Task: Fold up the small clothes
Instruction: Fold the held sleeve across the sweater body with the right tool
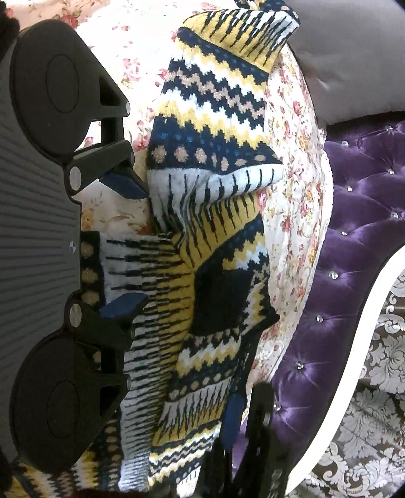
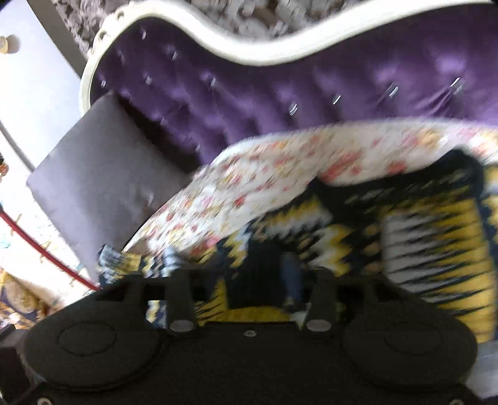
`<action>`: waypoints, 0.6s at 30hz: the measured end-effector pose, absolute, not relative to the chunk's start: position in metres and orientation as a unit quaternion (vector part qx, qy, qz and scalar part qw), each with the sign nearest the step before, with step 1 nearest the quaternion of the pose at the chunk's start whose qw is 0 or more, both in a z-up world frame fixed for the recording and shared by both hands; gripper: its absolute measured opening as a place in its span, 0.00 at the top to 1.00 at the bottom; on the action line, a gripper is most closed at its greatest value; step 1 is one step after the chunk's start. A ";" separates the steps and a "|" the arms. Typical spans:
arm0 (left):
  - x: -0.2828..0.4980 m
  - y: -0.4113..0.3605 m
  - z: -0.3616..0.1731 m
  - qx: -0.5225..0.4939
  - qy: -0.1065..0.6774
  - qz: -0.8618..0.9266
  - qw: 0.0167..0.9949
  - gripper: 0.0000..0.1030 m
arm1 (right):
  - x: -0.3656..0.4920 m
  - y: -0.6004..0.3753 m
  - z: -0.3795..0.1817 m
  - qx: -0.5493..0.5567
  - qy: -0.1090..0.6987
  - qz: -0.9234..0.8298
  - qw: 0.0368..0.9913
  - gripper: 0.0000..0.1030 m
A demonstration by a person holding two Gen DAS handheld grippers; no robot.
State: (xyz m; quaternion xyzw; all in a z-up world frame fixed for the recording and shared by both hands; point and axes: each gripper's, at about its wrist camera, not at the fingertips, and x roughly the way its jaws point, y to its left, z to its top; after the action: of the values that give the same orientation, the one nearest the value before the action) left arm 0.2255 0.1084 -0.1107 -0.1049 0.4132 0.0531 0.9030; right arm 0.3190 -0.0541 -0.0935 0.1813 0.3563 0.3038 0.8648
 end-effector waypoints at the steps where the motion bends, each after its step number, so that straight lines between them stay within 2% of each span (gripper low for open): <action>1: 0.226 0.108 -0.112 -0.104 0.414 0.055 0.902 0.37 | 0.319 -0.063 -0.091 0.176 0.355 0.288 0.872 0.42; 6: 0.227 0.102 -0.116 -0.087 0.413 0.061 0.905 0.35 | 0.325 -0.083 -0.106 0.124 0.377 0.209 0.894 0.42; 10: 0.227 0.094 -0.119 -0.069 0.409 0.055 0.908 0.23 | 0.319 -0.088 -0.130 0.097 0.404 0.179 0.892 0.43; 12: 0.228 0.092 -0.120 -0.064 0.411 0.055 0.908 0.21 | 0.313 -0.081 -0.137 0.082 0.394 0.175 0.899 0.42; 13: 0.229 0.091 -0.120 -0.062 0.413 0.052 0.907 0.16 | 0.310 -0.078 -0.137 0.073 0.390 0.175 0.901 0.40; 15: 0.232 0.090 -0.121 -0.058 0.418 0.046 0.905 0.14 | 0.303 -0.065 -0.137 0.051 0.383 0.179 0.905 0.32; 16: 0.232 0.089 -0.122 -0.057 0.418 0.046 0.905 0.14 | 0.298 -0.059 -0.137 0.033 0.381 0.187 0.905 0.24; 18: 0.232 0.090 -0.122 -0.058 0.415 0.046 0.907 0.14 | 0.290 -0.044 -0.137 -0.018 0.373 0.201 0.906 0.21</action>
State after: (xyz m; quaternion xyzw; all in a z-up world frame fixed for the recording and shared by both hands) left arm 0.2320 0.0896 -0.1223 -0.0583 0.4152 0.0455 0.9067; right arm 0.2904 -0.0436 -0.1373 -0.0177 0.3734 0.2008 0.9055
